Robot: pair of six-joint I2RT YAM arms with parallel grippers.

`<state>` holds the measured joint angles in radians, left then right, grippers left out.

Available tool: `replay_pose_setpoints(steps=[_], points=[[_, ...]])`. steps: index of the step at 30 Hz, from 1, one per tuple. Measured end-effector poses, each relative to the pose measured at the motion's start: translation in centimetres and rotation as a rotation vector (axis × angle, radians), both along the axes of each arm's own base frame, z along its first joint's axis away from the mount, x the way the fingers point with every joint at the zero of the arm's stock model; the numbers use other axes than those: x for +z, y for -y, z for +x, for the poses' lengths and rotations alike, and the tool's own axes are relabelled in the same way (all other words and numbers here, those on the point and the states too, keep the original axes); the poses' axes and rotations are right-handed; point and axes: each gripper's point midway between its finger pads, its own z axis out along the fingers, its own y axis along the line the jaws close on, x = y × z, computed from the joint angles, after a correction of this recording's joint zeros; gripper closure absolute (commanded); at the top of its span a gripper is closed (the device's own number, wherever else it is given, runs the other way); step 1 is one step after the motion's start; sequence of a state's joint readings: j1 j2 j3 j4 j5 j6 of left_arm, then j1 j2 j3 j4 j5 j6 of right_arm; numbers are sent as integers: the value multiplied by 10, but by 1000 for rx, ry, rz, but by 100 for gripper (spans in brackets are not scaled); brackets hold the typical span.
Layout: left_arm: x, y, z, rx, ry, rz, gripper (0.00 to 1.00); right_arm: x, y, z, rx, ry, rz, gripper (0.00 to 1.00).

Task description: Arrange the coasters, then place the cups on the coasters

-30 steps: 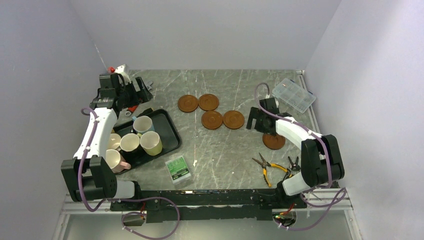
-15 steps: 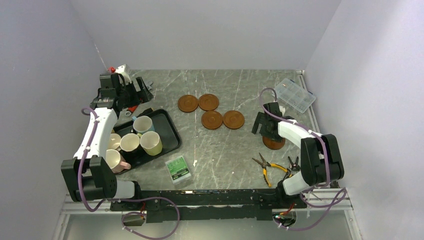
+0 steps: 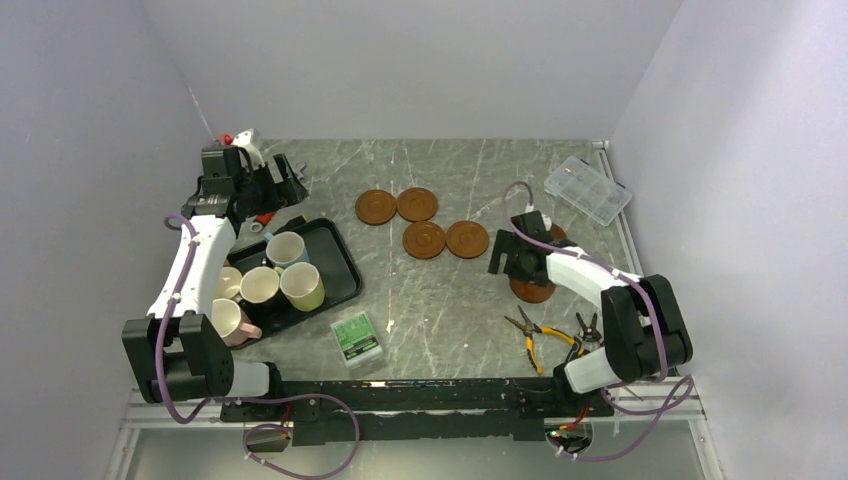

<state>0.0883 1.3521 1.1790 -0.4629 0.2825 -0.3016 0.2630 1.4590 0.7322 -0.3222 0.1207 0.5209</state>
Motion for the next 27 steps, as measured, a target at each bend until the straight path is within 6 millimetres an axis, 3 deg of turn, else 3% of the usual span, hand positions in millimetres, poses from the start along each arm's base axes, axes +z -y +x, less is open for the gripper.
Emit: replay_pose_setpoints(steps=[9,21,27], points=[[0,2,0,-5,0,0,6,1,-66,-18,170,14,44,10],[-1,4,-2,-11,-8,0,6,6,-126,-7,249,69,121,10],[-2,4,-2,-9,-12,1,6,7,-143,0,262,82,141,10]])
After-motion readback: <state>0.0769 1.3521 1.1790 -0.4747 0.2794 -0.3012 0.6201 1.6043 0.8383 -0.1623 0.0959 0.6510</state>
